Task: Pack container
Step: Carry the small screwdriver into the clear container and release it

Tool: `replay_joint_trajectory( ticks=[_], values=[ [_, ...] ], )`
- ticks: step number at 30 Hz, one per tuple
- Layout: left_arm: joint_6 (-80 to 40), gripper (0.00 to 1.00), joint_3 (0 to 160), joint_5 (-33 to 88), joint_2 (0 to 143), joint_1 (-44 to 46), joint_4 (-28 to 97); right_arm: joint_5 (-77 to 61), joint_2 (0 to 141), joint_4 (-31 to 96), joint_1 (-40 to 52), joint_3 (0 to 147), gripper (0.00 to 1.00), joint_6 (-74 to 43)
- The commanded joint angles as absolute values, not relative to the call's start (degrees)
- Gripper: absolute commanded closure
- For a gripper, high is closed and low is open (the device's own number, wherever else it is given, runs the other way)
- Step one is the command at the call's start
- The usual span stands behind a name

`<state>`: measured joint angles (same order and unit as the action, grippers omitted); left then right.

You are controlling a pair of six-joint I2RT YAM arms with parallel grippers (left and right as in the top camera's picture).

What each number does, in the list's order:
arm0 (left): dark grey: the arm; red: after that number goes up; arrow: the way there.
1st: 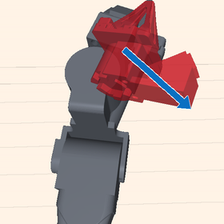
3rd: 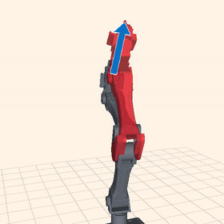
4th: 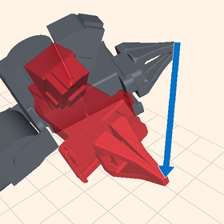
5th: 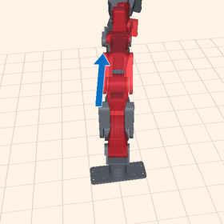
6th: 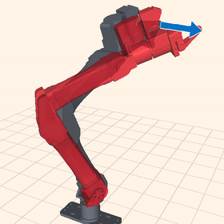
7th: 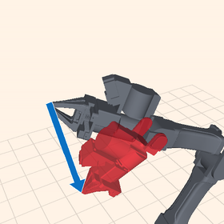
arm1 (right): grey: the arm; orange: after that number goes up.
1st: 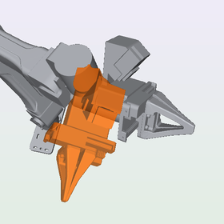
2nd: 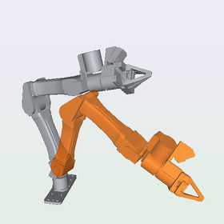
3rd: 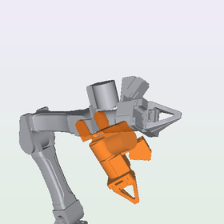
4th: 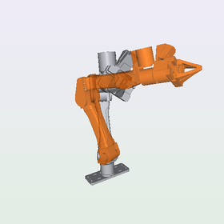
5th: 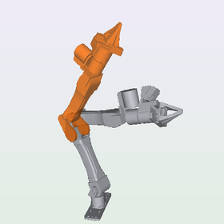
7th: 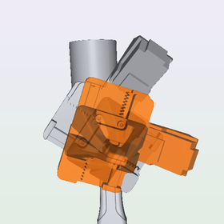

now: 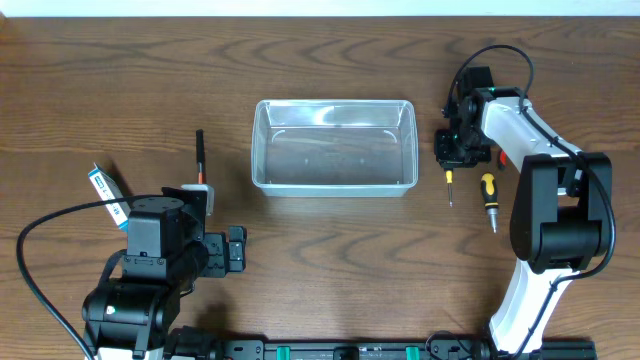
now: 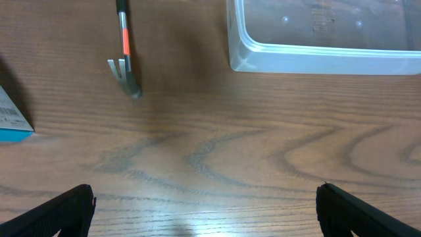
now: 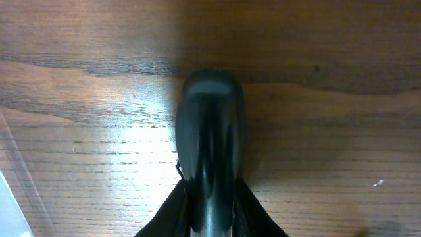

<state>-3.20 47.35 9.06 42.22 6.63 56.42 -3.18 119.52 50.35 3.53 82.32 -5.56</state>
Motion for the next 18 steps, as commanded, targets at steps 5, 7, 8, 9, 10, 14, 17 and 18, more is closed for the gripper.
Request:
replay_joint_trajectory(
  ticks=[5,7,8,9,10,14,17,18],
  values=[
    [-3.53,0.02,48.99,9.41,42.11,6.68,56.51,-3.46,120.36,50.33,3.07,82.7,0.99,-5.52],
    [-3.53,0.02,48.99,9.41,42.11,6.68,56.51,-3.46,120.36,50.33,3.07,82.7,0.99,-5.5],
    [-3.53,0.02,48.99,9.41,42.11,6.68,56.49,-3.46,120.33,50.33,3.07,82.72,0.99,-5.5],
    [-3.53,0.02,48.99,9.41,42.11,6.68,56.49,-3.42,120.33,50.33,3.07,82.74,0.99,-5.48],
    [-3.53,0.02,48.99,9.41,42.11,6.68,56.49,-3.42,120.31,50.35,3.07,82.87,0.99,-5.48],
    [-3.53,0.02,48.99,9.41,42.11,6.68,56.49,-3.07,119.31,52.1,3.07,85.03,0.99,-5.48],
    [-3.55,0.02,48.99,9.41,42.11,6.66,56.38,-2.72,117.23,54.87,3.07,88.77,0.99,-4.99],
    [-3.55,0.02,49.01,9.41,42.11,6.68,56.29,-2.33,116.42,55.86,3.07,90.15,0.99,-4.97]
  ],
)
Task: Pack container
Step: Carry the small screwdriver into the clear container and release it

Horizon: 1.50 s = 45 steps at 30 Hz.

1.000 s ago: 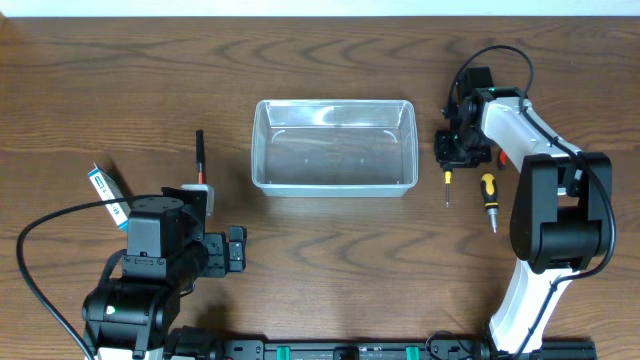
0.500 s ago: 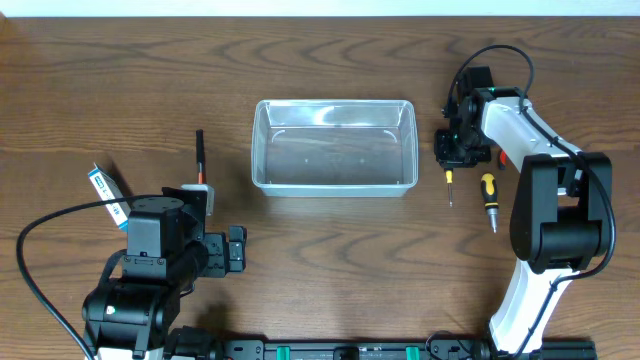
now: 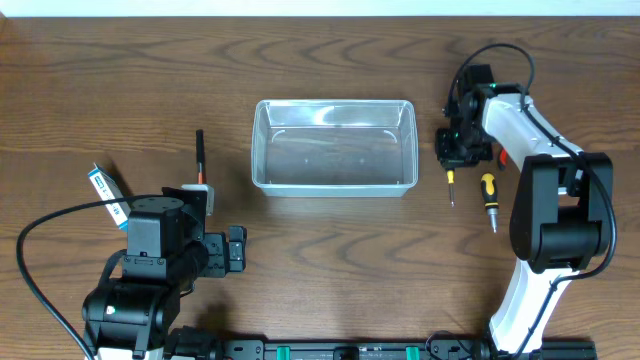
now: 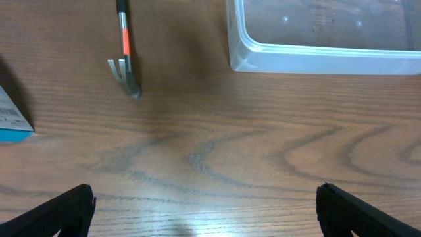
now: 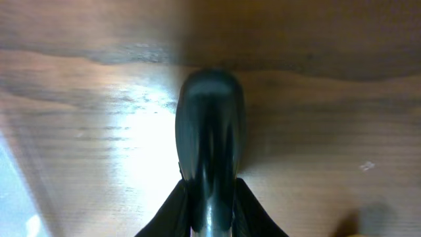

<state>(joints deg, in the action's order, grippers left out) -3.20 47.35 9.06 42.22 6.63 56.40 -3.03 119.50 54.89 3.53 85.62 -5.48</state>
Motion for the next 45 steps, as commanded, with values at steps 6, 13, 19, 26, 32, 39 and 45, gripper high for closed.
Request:
replay_joint_trajectory(
  ticks=[6,13,19,26,32,39,45],
  values=[
    [-3.77,0.02,51.51,9.39,42.22,3.51,56.14,-1.89,109.25,60.71,4.14,98.52,0.99,-0.56],
    [-6.68,0.02,55.48,4.67,42.24,-8.1,56.12,-4.14,102.43,62.19,14.26,103.02,0.99,21.26],
    [-8.27,0.02,55.86,5.04,42.22,-16.34,56.12,-6.28,103.09,60.64,24.4,103.02,0.99,36.21],
    [-8.25,0.02,55.86,6.72,42.22,-17.06,56.12,-9.98,110.91,57.93,27.83,103.02,0.99,38.94],
    [-8.23,0.02,55.86,7.07,42.22,-17.06,56.12,-16.45,119.31,57.6,27.83,103.02,0.98,43.42],
    [-7.97,0.02,55.86,7.09,42.22,-17.06,56.36,-17.61,125.89,57.89,27.83,103.02,0.91,43.33],
    [-7.97,0.02,55.86,7.09,42.22,-17.06,56.34,-17.58,127.13,58.15,27.83,103.0,0.75,43.33]
  ],
)
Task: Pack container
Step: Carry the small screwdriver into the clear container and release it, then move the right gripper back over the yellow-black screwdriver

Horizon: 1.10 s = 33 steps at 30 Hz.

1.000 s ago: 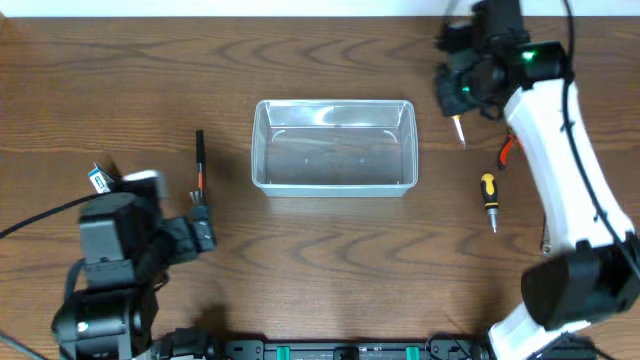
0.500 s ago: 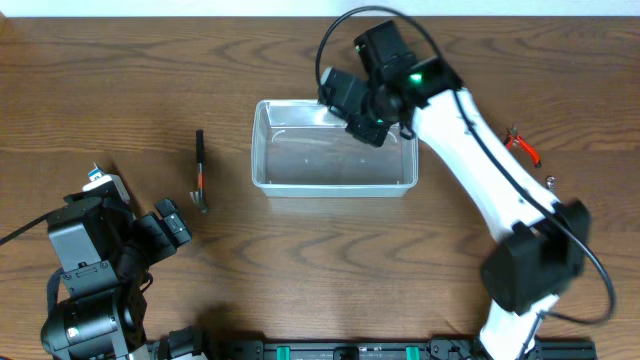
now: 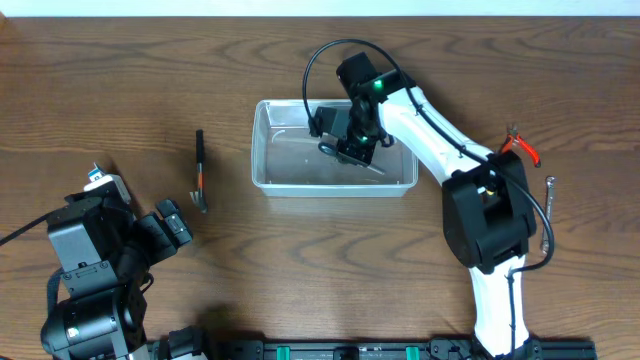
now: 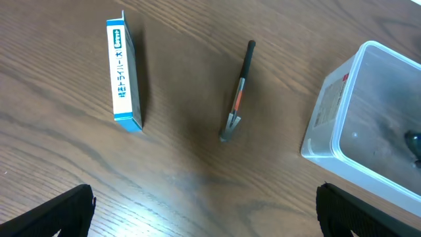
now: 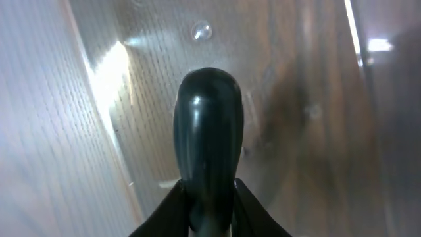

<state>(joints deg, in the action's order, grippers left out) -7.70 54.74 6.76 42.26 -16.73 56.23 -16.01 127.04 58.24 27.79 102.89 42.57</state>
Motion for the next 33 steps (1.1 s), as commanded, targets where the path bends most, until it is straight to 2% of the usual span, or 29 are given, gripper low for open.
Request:
replay_joint_trajectory(
  ticks=[1,3,9,13,16,17,18,19,27,33],
  values=[
    [-7.97,0.02,55.86,7.09,42.22,-17.06,56.34,-17.58,127.13,58.08,27.83,103.0,0.71,43.33],
    [-7.97,0.02,55.86,7.09,42.22,-17.06,56.36,-17.56,127.11,58.08,27.83,103.0,0.59,43.33],
    [-7.75,0.02,55.86,7.09,42.22,-17.06,56.31,-17.15,126.91,57.58,27.79,103.77,0.62,42.0],
    [-4.4,0.02,55.86,7.09,42.24,-17.06,56.31,-15.88,124.6,60.42,27.73,110.48,0.6,34.54],
    [0.05,0.02,56.05,7.09,42.7,-17.06,56.53,-9.63,120.86,63.29,27.11,118.56,0.58,26.17],
    [1.28,0.02,56.49,7.09,43.27,-17.06,56.95,-5.54,119.37,64.1,26.7,121.38,0.53,22.06],
    [2.33,0.02,57.1,7.29,43.92,-17.06,57.56,-1.76,117.99,64.95,26.13,123.7,0.35,18.11],
    [3.9,0.02,57.93,8.16,44.82,-17.06,58.33,2.28,116.27,66.3,25.21,126.21,0.01,13.37],
    [6.85,0.02,65.67,13.32,52.86,-16.91,61.69,4.1,103.66,82.06,10.2,131.09,0.01,-5.21],
    [6.83,0.02,65.78,13.32,52.8,-16.91,61.56,0.32,98.96,97.34,-0.36,130.21,0.01,-7.68]
  ],
)
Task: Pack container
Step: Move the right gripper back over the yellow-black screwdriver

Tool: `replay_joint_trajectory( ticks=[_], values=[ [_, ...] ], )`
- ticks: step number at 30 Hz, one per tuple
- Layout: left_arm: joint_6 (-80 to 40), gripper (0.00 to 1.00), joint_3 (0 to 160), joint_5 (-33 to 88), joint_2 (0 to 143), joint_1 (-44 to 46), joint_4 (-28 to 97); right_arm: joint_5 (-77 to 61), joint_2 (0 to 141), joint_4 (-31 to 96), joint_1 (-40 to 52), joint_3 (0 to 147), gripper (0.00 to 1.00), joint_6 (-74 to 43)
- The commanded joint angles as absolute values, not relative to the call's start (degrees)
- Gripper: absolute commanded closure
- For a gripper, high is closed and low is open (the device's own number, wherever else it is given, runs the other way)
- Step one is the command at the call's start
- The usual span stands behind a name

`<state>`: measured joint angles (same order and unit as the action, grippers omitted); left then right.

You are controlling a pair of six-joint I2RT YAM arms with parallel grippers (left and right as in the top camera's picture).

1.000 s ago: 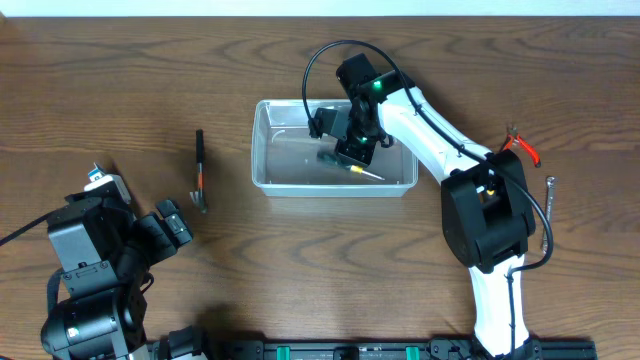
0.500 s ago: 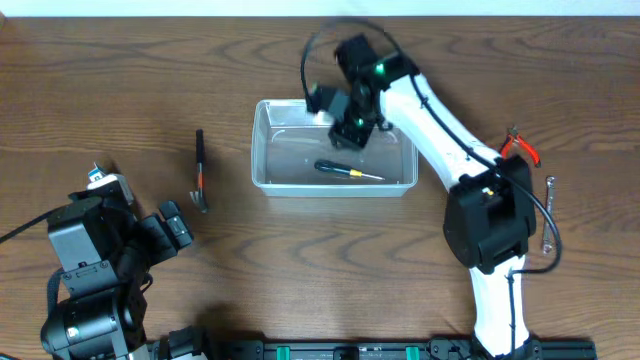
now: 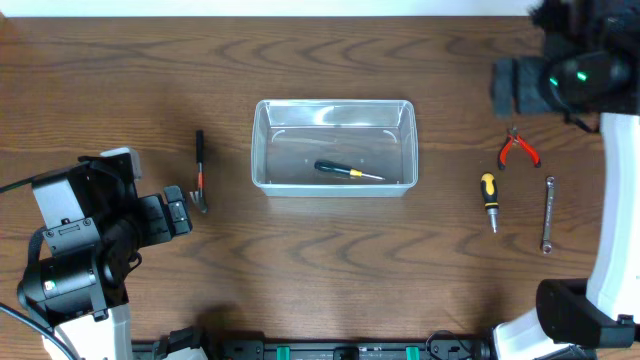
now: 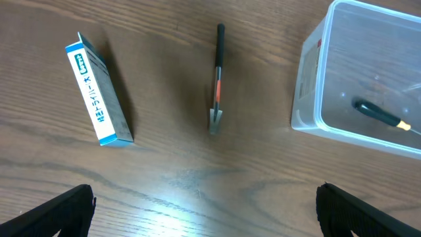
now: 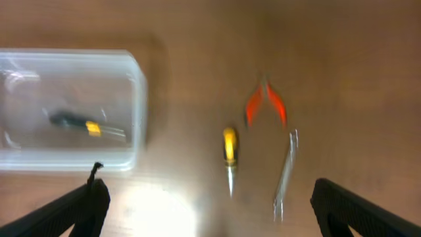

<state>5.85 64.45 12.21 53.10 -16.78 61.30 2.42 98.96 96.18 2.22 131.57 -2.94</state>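
The clear plastic container (image 3: 335, 104) stands mid-table; it also shows as the container (image 4: 304, 85) and the container (image 5: 139, 105). A black-handled screwdriver (image 3: 345, 171) lies on its floor. On the right lie a yellow-handled screwdriver (image 3: 489, 198), red pliers (image 3: 517, 150) and a wrench (image 3: 548, 213). On the left lie a small hammer (image 3: 199, 172) and a blue-and-white box (image 4: 99, 92), which my left arm hides from overhead. My left gripper (image 4: 207, 210) is open above bare wood near the hammer. My right gripper (image 5: 207, 207) is open and held high over the right-hand tools.
Both arm bases stand at the table's near edge. My left arm (image 3: 80, 250) fills the near-left corner. My right arm (image 3: 615, 200) runs along the right edge. Bare wood lies between the container and the near edge.
The right gripper was shut on the black-handled screwdriver inside the container; now it is open and high over the right side, and the screwdriver lies in the container. The left arm turned slightly.
At first my right gripper was shut on the black-handled screwdriver on the table right of the container, with my left gripper open near the middle. Later the right one held it inside the container, the left arm further left. Now the screwdriver lies released there.
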Motion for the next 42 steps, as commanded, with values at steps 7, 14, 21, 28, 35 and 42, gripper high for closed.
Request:
replay_joint_trajectory(
  ticks=[7,14,21,28,35,42],
  values=[
    [6.85,0.02,65.78,13.3,51.37,-15.62,61.67,-3.7,85.12,97.34,-2.7,114.48,0.01,-8.95],
    [7.73,0.02,65.76,13.26,51.22,-10.79,62.26,1.74,67.75,91.39,-2.72,91.02,0.01,-10.59],
    [7.73,0.02,65.76,13.26,51.22,-10.2,63.13,1.67,69.43,74.96,-3.31,71.0,0.01,-2.39],
    [7.73,0.02,65.76,13.23,51.22,-10.2,63.42,1.72,81.25,61.45,-5.34,61.65,0.01,2.59],
    [7.92,0.02,65.76,13.21,51.22,-10.2,64.12,1.72,91.92,52.34,-5.34,61.17,0.01,6.85],
    [7.92,0.02,65.76,12.84,51.22,-10.2,64.47,2.83,103.04,47.0,-5.34,61.17,0.01,8.43]
  ],
)
